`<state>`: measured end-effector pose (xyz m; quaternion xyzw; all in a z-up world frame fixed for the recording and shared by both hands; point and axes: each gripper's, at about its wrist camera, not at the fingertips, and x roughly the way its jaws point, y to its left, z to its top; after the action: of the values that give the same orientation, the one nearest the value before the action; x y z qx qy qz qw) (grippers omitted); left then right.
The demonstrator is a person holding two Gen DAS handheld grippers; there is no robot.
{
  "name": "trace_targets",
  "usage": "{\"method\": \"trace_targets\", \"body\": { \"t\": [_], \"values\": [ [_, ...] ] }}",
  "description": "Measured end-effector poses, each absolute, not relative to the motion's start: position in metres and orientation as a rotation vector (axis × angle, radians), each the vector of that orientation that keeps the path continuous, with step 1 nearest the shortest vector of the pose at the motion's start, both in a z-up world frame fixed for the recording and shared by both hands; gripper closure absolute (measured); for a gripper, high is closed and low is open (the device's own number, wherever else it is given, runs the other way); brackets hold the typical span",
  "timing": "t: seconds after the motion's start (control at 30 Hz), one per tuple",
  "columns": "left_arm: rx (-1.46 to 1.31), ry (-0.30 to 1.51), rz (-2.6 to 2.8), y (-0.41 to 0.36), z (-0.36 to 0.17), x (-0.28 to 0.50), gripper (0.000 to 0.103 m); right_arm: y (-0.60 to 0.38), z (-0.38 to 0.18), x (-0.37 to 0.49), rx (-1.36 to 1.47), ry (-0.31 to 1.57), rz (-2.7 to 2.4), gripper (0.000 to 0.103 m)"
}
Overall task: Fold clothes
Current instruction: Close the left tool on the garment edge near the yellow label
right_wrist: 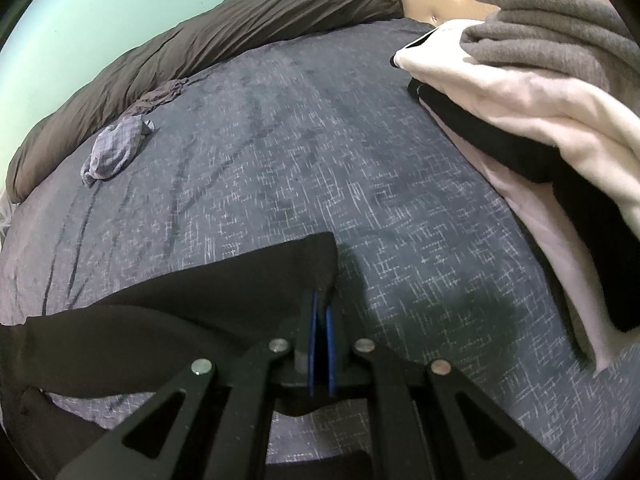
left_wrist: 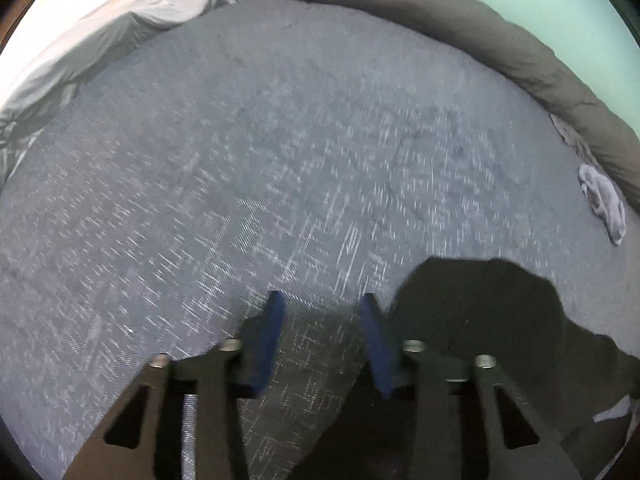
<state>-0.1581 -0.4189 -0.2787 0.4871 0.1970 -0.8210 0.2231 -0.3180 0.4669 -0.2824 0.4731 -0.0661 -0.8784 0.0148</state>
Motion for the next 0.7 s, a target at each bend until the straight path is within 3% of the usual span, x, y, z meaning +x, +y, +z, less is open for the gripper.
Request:
{"method": "trace_targets", "body": {
  "t": [0.2,0.47,0.7],
  "values": [
    [1.406,0.608,-2.389,-0.399,-0.277,-0.160,0.088,0.468,-0.280,-0.316,1.473,-0.207,-2.730,0.099],
    [1.459,0.710,-2.545,-0.357,-0.261,-0.158,0.089,0.468,-0.283,-0.312,1.490,-0.225,-2.723,0.099],
    [1.576,0.593,-2.548,-0.322,-0.283,-0.164,0.089,0.470,-0.282,-0.309,1.490,-0.228,-2.719,0.099]
  ]
}}
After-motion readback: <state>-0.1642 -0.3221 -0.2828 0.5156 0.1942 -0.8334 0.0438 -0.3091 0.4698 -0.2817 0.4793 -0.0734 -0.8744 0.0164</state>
